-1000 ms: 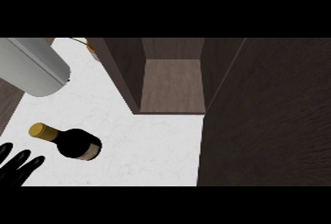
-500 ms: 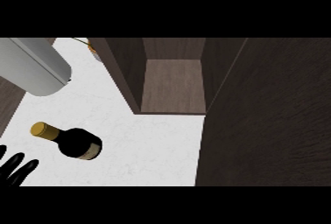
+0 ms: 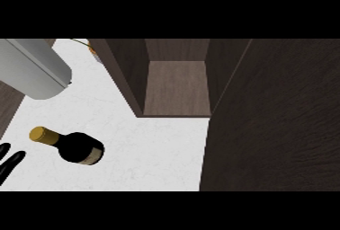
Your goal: Pick up the wine, place it into the cabinet and close the cabinet
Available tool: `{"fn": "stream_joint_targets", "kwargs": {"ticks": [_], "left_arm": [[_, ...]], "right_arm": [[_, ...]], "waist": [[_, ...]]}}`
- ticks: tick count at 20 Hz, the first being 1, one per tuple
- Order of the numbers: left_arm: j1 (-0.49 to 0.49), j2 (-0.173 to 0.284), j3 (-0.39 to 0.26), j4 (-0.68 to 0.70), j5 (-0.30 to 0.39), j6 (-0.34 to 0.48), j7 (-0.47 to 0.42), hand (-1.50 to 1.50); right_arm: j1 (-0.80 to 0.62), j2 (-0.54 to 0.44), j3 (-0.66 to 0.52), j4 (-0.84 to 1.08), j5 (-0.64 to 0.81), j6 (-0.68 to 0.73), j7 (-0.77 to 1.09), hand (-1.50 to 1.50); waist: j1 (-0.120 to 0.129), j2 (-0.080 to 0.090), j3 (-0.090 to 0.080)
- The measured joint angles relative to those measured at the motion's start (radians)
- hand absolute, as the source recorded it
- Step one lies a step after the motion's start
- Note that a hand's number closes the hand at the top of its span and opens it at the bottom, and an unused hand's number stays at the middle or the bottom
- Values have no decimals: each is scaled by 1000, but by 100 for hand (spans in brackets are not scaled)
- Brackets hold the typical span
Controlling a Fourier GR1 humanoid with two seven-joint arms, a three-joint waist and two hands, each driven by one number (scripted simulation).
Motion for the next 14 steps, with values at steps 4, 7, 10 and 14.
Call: {"fn": "stream_joint_targets", "kwargs": {"ticks": [4, 7, 10, 14], "left_arm": [[-46, -1, 53, 20, 16, 8, 15, -150], [-45, -20, 87, 29, 22, -16, 12, -150], [-91, -27, 119, 75, -1, -17, 7, -150], [-146, -43, 150, 184, -58, -49, -18, -150]], "right_arm": [[-42, -5, -14, -6, 3, -11, 45, -150], [-90, -5, -27, 0, 8, -27, 78, -150], [-88, -6, -35, -3, 11, -16, 72, -150], [-86, 3, -39, -2, 16, -11, 66, -150]], "waist": [[-2, 1, 0], [0, 1, -1], [-4, 2, -1], [-7, 3, -1]]}}
